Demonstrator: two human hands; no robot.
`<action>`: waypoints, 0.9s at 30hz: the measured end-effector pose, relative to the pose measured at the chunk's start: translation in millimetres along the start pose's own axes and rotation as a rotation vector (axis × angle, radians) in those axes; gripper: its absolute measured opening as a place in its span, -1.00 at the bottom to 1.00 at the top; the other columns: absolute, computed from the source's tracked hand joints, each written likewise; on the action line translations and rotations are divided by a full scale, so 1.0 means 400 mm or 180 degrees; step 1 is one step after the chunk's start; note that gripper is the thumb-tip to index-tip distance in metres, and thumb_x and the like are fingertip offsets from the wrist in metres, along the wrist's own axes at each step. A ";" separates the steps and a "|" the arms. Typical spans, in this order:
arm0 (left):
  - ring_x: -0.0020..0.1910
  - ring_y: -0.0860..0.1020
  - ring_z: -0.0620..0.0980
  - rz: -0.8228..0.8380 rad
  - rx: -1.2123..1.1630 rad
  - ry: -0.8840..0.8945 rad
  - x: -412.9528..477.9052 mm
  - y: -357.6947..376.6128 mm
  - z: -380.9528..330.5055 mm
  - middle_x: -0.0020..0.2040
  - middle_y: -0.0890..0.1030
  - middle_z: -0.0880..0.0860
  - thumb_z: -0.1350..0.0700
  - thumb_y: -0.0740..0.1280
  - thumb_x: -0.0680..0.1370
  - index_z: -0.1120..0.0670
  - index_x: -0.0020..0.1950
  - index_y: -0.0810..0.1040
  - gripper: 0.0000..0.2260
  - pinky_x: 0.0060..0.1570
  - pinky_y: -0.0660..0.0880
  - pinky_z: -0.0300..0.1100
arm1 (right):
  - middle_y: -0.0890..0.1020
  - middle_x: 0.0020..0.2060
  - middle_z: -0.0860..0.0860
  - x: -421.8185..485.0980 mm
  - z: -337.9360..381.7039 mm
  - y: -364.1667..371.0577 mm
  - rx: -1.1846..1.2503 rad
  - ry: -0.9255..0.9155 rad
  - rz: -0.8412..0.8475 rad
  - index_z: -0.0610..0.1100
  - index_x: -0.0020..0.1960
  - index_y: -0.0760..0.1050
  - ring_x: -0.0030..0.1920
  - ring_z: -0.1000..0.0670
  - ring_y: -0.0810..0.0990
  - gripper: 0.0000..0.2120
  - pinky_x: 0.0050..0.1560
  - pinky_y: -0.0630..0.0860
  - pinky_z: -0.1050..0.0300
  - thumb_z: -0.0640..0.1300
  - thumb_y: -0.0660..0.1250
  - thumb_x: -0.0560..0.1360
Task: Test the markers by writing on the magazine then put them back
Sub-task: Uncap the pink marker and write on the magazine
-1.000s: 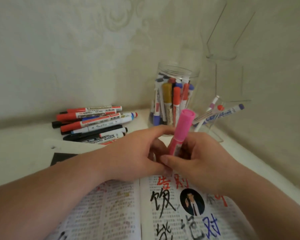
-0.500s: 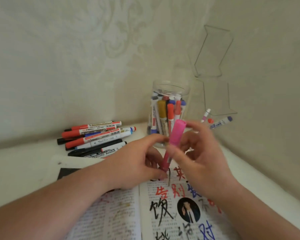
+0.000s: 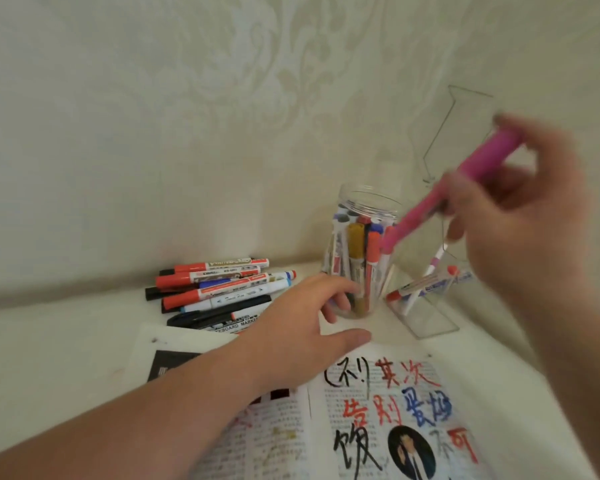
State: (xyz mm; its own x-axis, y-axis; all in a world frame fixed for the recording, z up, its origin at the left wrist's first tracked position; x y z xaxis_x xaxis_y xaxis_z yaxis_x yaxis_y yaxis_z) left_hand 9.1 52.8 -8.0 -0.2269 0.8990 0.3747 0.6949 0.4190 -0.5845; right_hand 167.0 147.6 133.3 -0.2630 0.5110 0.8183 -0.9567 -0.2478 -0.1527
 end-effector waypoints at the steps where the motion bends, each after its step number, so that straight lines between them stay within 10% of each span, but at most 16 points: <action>1: 0.06 0.48 -0.26 0.0005 0.0065 -0.0056 0.000 0.002 0.009 0.07 0.49 -0.28 -0.16 0.45 0.51 -0.25 0.36 0.44 -0.56 -0.05 0.41 -0.40 | 0.64 -0.22 -0.15 0.053 0.008 -0.002 -0.0114 -0.0038 -0.0101 0.21 0.25 0.36 -0.34 -0.04 0.66 -0.53 -0.40 0.56 0.16 -0.24 0.43 0.53; 20: 0.22 0.35 -0.41 0.0226 0.0310 -0.0183 0.004 0.027 0.035 0.28 0.30 -0.37 -0.15 0.41 0.55 -0.23 0.52 0.28 -0.42 0.35 0.38 -0.27 | 0.65 -0.19 0.03 0.151 -0.094 0.153 -0.2084 0.0478 0.1489 0.05 0.24 0.45 -0.22 0.03 0.66 -0.66 -0.21 0.59 0.13 -0.13 0.46 0.53; 23: 0.34 0.32 -0.32 0.0235 0.0328 -0.0137 0.006 0.026 0.035 0.36 0.27 -0.36 -0.15 0.42 0.54 -0.22 0.54 0.25 -0.39 0.42 0.37 -0.16 | 0.61 -0.21 0.04 0.138 -0.101 0.156 -0.2436 0.0484 0.1717 -0.06 0.02 0.57 -0.19 0.05 0.60 -0.90 -0.26 0.50 0.16 -0.07 0.43 0.54; 27: 0.40 0.29 -0.30 0.0267 0.0344 -0.0106 0.009 0.030 0.038 0.44 0.19 -0.37 -0.14 0.43 0.54 -0.22 0.56 0.21 -0.34 0.45 0.35 -0.13 | 0.58 -0.42 -0.13 0.109 -0.109 0.158 -0.2416 0.0635 0.1790 -0.22 -0.32 0.50 -0.40 -0.08 0.52 -0.49 -0.34 0.43 0.09 0.11 0.22 0.66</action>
State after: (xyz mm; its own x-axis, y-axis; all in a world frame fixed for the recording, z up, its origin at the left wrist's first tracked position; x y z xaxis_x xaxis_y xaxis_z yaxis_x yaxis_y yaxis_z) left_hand 6.2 62.9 -24.7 -0.1947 0.9344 0.2983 0.6353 0.3519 -0.6874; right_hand 89.8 190.0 135.1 -0.6567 0.6278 0.4178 -0.4918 0.0634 -0.8684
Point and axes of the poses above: each hand's wrist, its own x-axis towards the middle knuckle, its own y-axis out of the palm, z = x × y, the point moved 6 cm from there along x, towards the middle knuckle
